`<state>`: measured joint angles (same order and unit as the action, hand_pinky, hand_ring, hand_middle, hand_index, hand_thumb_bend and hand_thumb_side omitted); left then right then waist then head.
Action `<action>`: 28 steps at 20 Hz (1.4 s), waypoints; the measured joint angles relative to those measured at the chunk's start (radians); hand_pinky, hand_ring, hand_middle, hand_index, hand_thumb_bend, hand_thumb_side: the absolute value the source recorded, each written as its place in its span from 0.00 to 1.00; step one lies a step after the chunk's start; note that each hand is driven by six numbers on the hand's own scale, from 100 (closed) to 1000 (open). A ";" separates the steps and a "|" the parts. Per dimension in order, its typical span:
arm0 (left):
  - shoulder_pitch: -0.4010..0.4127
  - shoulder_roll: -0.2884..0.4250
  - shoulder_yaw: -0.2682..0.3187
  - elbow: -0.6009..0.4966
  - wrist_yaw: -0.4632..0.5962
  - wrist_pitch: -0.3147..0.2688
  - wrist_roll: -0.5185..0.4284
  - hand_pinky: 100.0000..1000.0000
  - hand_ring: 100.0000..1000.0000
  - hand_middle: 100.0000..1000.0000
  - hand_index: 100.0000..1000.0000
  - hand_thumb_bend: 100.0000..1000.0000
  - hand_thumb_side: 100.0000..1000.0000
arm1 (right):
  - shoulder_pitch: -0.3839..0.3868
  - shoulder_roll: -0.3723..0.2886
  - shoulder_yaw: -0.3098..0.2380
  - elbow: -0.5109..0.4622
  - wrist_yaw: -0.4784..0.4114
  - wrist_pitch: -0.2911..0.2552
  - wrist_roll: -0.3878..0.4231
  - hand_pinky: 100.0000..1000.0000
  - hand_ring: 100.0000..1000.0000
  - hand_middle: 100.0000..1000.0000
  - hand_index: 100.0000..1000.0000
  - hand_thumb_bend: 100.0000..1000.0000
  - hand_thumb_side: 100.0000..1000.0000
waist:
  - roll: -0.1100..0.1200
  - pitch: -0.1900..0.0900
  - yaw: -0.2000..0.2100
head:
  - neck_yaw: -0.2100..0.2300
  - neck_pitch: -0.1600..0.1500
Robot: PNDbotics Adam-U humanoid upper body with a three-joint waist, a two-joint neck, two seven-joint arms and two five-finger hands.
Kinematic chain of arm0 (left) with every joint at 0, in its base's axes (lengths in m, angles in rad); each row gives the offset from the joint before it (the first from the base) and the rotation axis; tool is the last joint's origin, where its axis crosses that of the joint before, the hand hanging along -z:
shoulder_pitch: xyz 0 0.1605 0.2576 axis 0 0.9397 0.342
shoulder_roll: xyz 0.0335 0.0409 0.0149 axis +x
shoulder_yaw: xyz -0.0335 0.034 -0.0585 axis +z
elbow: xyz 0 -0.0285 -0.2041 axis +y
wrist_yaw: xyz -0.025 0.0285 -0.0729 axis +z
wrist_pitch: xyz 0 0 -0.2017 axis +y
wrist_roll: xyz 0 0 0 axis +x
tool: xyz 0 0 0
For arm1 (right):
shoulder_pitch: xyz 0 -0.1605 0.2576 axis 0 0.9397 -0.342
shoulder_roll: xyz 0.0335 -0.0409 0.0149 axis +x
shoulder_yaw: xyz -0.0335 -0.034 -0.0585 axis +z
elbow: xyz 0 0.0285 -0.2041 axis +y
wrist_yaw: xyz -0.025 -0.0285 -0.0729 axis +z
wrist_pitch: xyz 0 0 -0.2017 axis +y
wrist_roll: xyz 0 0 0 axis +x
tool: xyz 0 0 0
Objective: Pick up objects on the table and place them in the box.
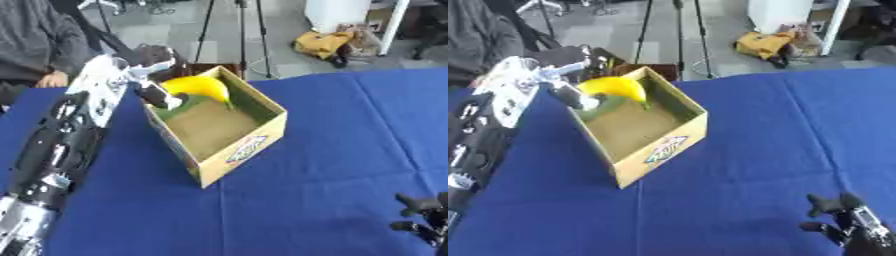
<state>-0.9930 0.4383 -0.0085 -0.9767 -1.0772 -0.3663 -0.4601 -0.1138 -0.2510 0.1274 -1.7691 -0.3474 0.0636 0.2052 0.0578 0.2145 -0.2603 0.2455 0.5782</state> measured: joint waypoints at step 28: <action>0.190 -0.047 -0.017 -0.232 0.229 -0.030 0.246 0.77 0.70 0.65 0.77 0.06 0.89 | -0.009 0.000 0.001 0.002 0.000 -0.002 0.005 0.61 0.96 0.49 0.58 0.00 0.75 | -0.013 0.007 0.047 | -0.012 -0.010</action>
<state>-0.8026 0.3910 -0.0253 -1.2088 -0.8486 -0.3965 -0.2139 -0.1230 -0.2510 0.1287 -1.7671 -0.3475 0.0615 0.2098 0.0445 0.2216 -0.2129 0.2335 0.5687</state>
